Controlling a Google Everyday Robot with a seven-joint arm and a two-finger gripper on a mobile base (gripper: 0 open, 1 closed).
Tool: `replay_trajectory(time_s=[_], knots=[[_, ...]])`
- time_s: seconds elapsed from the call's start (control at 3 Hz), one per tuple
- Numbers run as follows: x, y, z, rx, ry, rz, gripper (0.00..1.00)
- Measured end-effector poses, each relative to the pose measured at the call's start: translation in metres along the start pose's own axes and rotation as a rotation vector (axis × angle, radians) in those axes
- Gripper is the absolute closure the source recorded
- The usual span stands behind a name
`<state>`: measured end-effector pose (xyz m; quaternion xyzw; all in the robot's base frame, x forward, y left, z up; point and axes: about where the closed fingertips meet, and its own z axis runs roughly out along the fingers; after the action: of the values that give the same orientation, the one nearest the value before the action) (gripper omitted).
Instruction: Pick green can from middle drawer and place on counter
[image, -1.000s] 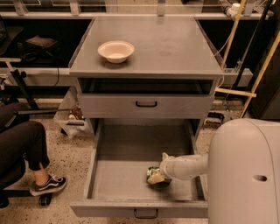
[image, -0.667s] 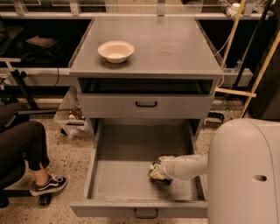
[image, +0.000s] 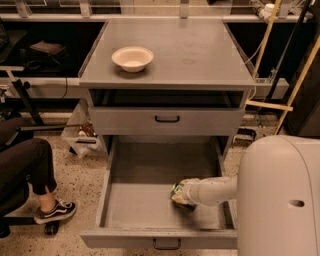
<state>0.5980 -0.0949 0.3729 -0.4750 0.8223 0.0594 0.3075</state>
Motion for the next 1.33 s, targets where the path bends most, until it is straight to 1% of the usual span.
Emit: replay_trajectory(time_s=[0.33,0.67,1.0,1.33], knots=[[-0.001,-0.01,-0.015,0.033,-0.059,0.115,1.0],[-0.032,-0.033,-0.072,0.111,-0.211,0.258,1.0],[-0.043,-0.072,-0.155,0.215,-0.297,0.347,1.0],[-0.036,-0.122,-0.242,0.327,-0.336,0.425,1.0]])
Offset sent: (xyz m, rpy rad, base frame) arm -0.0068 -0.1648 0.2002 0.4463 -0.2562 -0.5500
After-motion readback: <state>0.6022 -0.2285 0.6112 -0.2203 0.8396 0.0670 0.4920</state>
